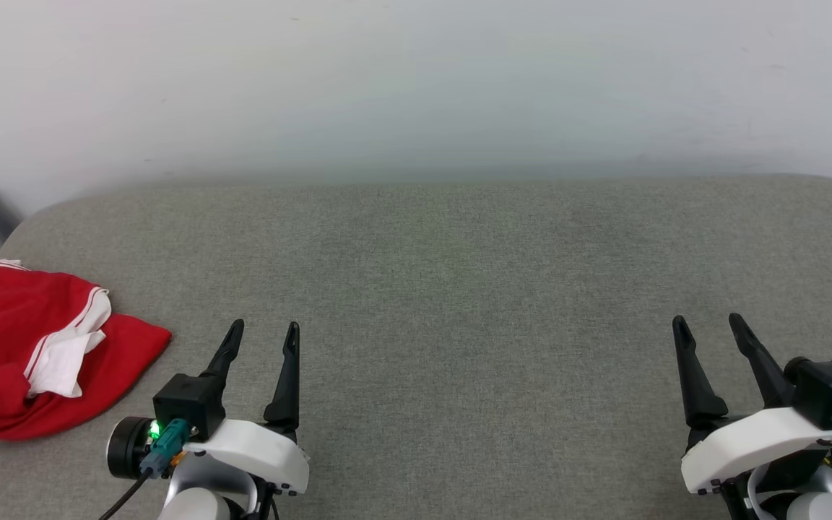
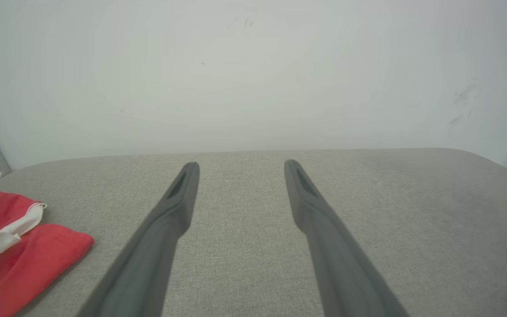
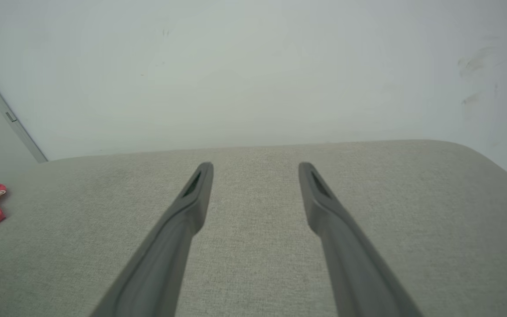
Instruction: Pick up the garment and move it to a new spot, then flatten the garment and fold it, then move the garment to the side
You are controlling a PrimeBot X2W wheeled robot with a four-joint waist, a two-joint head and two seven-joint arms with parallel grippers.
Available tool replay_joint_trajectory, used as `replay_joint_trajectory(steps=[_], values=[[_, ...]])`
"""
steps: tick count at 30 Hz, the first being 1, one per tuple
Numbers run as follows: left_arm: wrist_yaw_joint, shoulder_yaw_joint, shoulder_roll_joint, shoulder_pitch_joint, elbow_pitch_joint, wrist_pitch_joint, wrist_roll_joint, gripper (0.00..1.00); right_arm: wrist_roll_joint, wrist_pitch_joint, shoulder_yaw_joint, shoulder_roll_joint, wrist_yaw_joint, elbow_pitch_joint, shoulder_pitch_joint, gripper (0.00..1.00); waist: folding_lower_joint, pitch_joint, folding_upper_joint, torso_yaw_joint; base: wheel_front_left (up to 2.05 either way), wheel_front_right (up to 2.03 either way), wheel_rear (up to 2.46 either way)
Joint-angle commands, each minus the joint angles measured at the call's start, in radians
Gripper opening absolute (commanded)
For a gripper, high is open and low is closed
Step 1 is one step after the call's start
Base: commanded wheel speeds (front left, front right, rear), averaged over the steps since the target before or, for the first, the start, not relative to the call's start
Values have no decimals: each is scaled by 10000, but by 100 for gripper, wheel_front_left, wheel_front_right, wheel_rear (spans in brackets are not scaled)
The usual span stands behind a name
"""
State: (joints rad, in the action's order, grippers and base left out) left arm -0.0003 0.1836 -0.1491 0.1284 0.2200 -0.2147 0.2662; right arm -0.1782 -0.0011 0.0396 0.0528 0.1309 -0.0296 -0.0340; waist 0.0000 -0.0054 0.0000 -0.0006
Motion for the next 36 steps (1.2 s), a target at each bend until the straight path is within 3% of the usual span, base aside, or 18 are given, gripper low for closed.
replay_joint_trajectory(steps=[1,26,36], values=[[-55,-4,-7,88,-33,-64,-179,100,209,-89,0,-32,-2,113,89,100,0,-7,0,-1,0,0,0],[-504,-474,446,107,485,-533,-1157,100,1598,-178,2,-40,-3,307,162,100,0,-18,0,67,0,0,0],[-588,-819,545,123,700,-521,-899,100,1494,-196,27,-40,-3,208,92,100,0,30,0,159,0,0,0]])
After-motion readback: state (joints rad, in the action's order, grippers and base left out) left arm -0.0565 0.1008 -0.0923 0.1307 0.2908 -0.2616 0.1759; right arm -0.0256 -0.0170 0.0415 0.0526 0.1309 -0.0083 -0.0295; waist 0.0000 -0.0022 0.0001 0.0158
